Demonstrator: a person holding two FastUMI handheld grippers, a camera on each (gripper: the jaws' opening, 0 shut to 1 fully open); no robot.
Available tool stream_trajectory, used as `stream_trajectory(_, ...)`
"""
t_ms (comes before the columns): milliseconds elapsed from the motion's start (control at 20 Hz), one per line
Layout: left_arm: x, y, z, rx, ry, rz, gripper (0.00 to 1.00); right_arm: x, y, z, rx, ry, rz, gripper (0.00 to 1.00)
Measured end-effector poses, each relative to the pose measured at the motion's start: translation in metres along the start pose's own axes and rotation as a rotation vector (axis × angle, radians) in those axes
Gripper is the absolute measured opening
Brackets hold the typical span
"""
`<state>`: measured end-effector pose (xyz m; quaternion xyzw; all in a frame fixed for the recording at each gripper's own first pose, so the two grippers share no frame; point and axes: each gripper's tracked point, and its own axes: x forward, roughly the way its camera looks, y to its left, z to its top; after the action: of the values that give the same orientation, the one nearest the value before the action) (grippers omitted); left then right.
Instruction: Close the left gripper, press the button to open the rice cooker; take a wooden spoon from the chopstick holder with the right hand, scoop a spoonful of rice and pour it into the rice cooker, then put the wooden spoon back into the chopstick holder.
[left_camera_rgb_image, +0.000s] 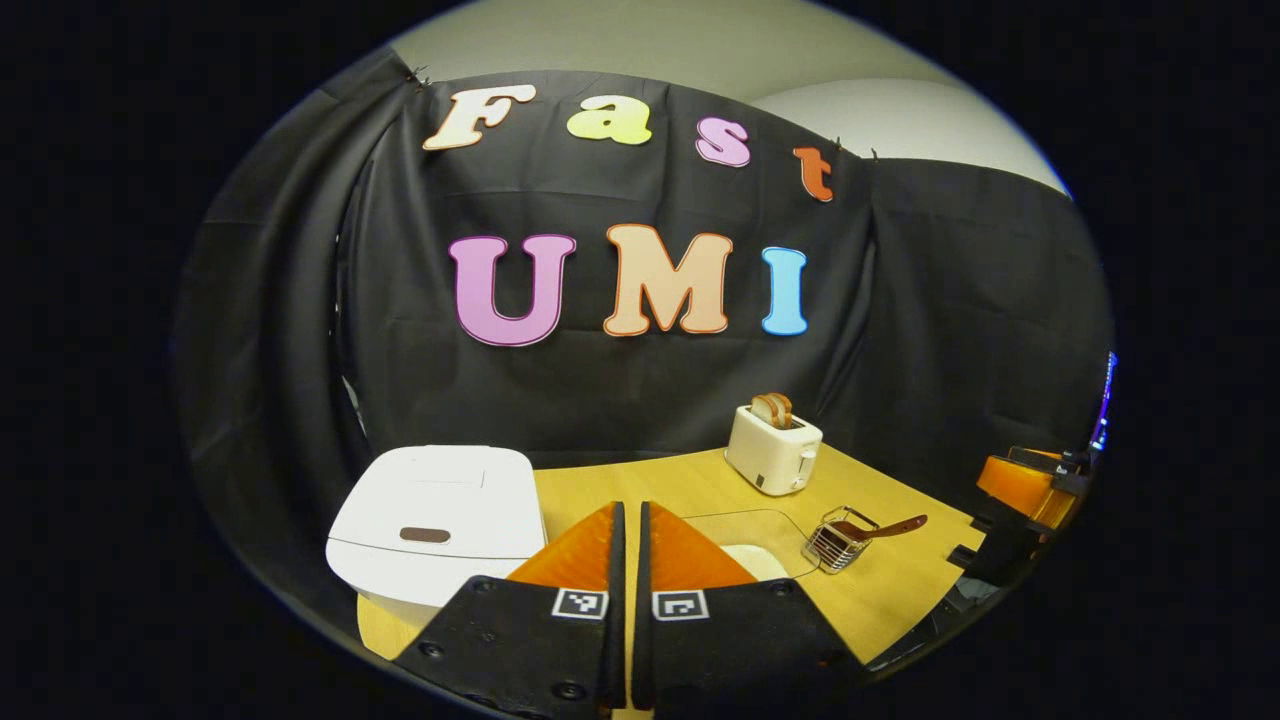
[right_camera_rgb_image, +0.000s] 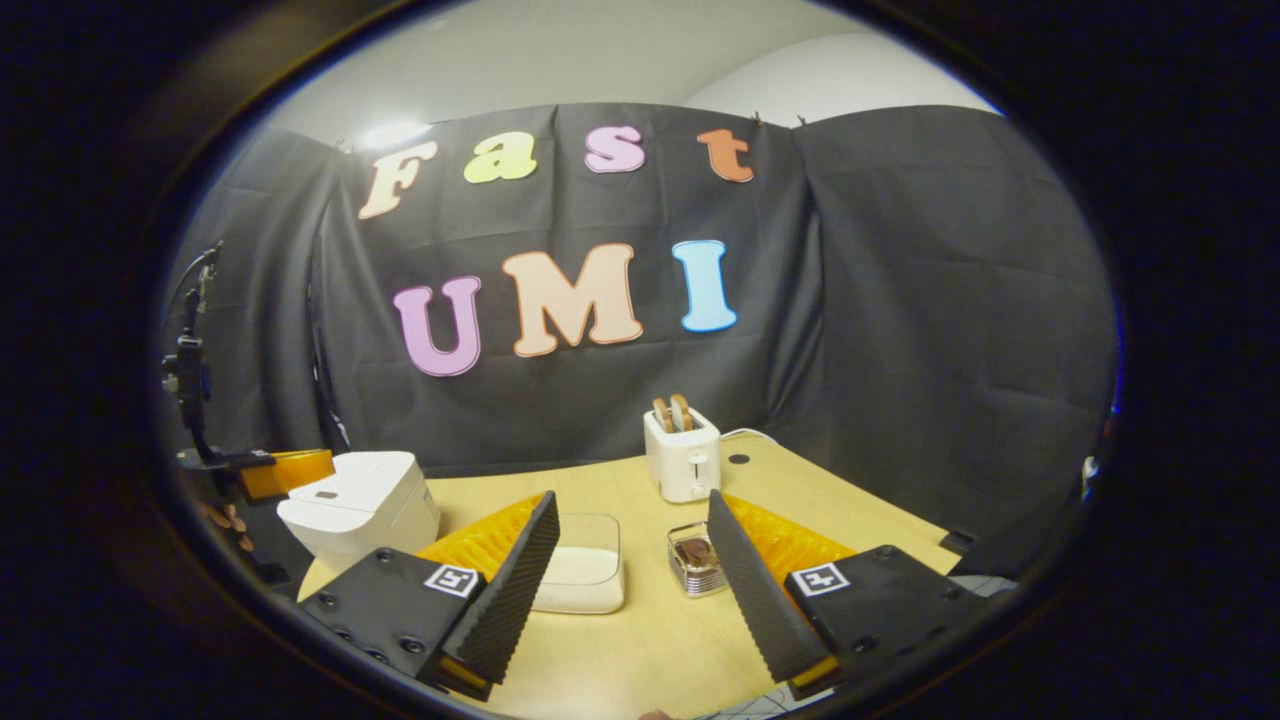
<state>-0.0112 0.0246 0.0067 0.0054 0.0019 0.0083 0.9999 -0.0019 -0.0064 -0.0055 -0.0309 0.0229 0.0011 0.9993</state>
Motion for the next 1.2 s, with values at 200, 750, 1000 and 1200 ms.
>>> stream_trajectory(200,0.001,0.017,-0.002,0.017,0.012,0.028,0.00,0.000,0.003,-0.002,0.001,0.005,0.005,0.94)
stream_trajectory(750,0.018,0.137,-0.019,0.047,0.035,0.229,0.00,-0.001,0.003,-0.006,-0.016,0.030,-0.014,0.94)
stream_trajectory(1000,0.035,0.175,-0.040,0.010,0.067,0.265,0.00,-0.003,0.004,-0.009,-0.032,0.052,-0.004,0.94)
stream_trajectory(1200,0.047,0.187,-0.066,-0.015,0.115,0.271,0.00,-0.006,0.004,-0.012,-0.027,0.067,-0.020,0.94)
